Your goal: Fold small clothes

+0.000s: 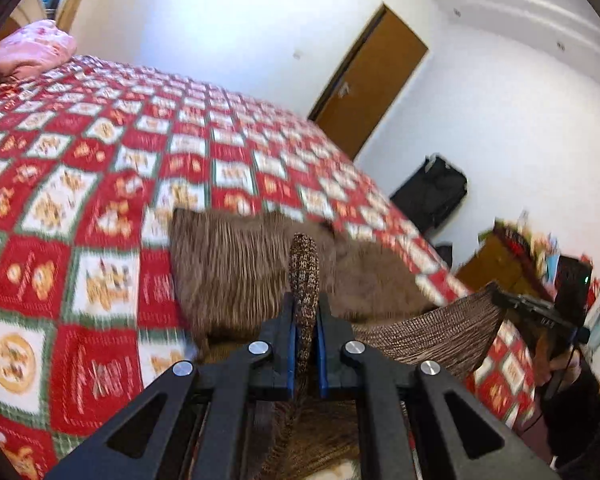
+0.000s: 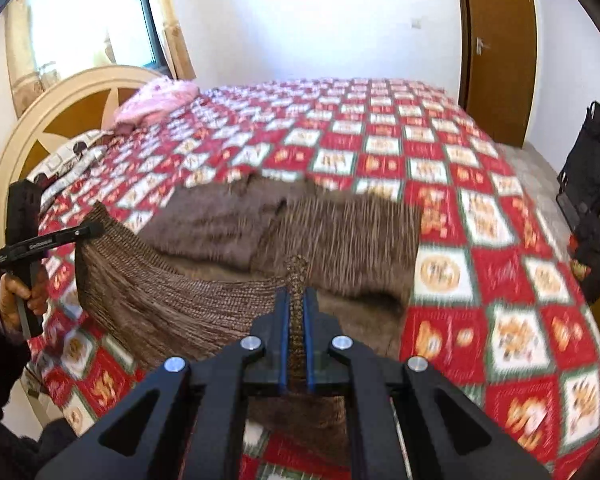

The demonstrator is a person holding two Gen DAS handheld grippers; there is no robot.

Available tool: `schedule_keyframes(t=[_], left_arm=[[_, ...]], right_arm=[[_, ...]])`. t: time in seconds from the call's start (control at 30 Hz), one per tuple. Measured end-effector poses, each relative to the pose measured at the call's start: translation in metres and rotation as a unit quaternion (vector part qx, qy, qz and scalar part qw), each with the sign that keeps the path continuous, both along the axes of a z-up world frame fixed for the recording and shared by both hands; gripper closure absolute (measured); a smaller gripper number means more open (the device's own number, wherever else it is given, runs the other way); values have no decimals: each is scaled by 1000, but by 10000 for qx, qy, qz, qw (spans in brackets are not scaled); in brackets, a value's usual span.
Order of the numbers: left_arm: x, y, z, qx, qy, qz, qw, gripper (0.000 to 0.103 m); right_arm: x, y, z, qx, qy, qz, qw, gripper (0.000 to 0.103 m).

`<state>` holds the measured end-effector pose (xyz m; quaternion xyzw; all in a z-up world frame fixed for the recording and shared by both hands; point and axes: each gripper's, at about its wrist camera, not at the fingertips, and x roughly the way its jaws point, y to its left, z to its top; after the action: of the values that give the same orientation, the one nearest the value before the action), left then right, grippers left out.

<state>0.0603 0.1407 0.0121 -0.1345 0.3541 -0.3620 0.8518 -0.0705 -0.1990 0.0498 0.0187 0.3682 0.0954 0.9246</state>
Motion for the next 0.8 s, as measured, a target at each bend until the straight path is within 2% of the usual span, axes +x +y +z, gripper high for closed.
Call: schedule_keyframes(t=[0.17,0.3,0.43,0.53,0.57,0.63,0.73,0.77,0.8], left_arm=[[39,0,17,-99,-125,532,9985,96],[80,-6,9,-61,-89,1004,9949,96],[123,-24,-26,435,40,1439,9886,96],[145,-36,-63,664,453,1518,9851,96],[148,-38,-73,744,579,1520,9839,96],[149,-36,-88,699,737,1427,9845,96],[150,-27,-93,478,790,1437,9853,96],[149,-24,-92,398,798,1462,9852,96],[148,-22,-90,335,759,1492,9853,96]], right_arm=[[40,2,26,-486,-325,-29,9983,94],[91,-8,28,-840,-541,-334,9944,96],[145,-24,-4,-1201,-466,-894,9876,96],[175,-37,-48,-1218,-56,-1292,9841,97],[177,-40,-59,-1100,72,-1350,9847,96],[174,-46,-73,-440,285,-1179,9916,96],[173,-50,-76,294,504,-837,9948,86],[174,-49,-76,515,533,-701,9948,74],[176,-46,-75,745,564,-535,9942,59]])
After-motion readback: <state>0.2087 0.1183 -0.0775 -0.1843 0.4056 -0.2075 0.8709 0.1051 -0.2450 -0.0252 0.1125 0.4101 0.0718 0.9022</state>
